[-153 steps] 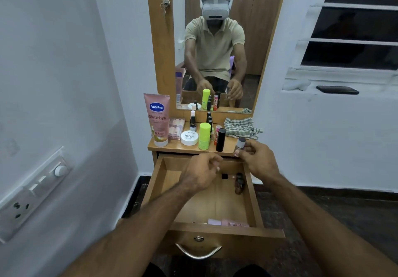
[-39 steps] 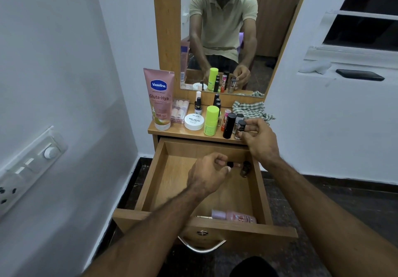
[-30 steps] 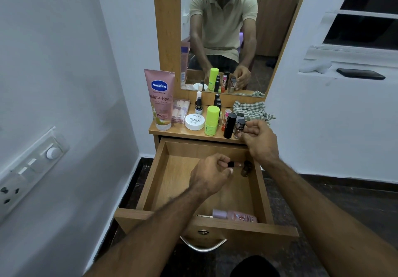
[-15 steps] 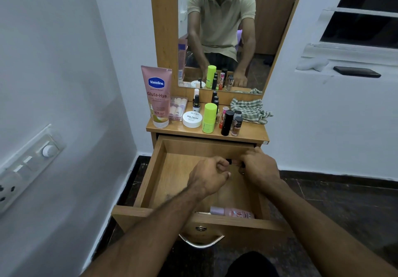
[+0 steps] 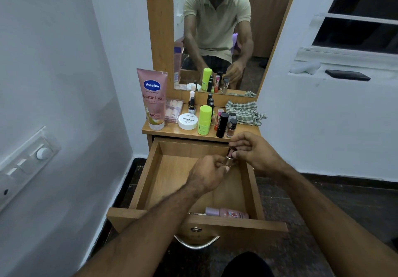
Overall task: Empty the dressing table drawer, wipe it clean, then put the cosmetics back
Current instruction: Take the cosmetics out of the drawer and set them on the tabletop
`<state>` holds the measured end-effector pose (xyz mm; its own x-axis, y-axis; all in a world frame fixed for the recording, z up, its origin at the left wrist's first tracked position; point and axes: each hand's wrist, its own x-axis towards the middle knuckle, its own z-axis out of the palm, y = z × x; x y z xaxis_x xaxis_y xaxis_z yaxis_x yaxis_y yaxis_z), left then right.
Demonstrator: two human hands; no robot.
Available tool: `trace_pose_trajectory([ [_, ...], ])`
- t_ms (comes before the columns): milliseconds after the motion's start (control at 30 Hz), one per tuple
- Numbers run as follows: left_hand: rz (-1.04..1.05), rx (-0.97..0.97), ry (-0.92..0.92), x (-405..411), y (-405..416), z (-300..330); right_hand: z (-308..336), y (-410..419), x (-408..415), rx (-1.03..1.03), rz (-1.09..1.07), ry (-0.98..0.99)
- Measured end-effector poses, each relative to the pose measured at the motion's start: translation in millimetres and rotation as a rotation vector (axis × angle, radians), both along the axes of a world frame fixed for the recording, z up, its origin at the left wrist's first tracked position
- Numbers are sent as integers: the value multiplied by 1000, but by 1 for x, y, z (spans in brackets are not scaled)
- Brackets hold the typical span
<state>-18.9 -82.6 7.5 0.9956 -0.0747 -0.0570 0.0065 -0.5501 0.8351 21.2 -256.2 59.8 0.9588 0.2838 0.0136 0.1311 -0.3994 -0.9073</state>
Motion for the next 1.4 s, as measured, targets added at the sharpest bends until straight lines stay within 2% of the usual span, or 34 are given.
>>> trace_pose_trajectory([
  [133, 75, -79, -16, 1, -1, 6, -4, -1, -4, 68, -21, 45],
  [300, 120, -46, -88, 2, -5, 9, -4, -4, -9, 137, -25, 25],
  [433, 46, 50, -49, 2, -8, 9, 5, -11, 6, 97, -327, -139],
  [500, 15, 97, -4, 2, -5, 6, 7, -14, 15, 50, -405, -164],
  [833, 24, 118, 56, 7, 16, -10, -3, 3, 47, -94, -427, -192],
  [1300, 28, 110, 70, 6, 16, -13, -13, 3, 49, -14, -416, -122],
  [1400, 33, 116, 76, 5, 18, -12, -10, 0, 35, -23, -554, -182],
])
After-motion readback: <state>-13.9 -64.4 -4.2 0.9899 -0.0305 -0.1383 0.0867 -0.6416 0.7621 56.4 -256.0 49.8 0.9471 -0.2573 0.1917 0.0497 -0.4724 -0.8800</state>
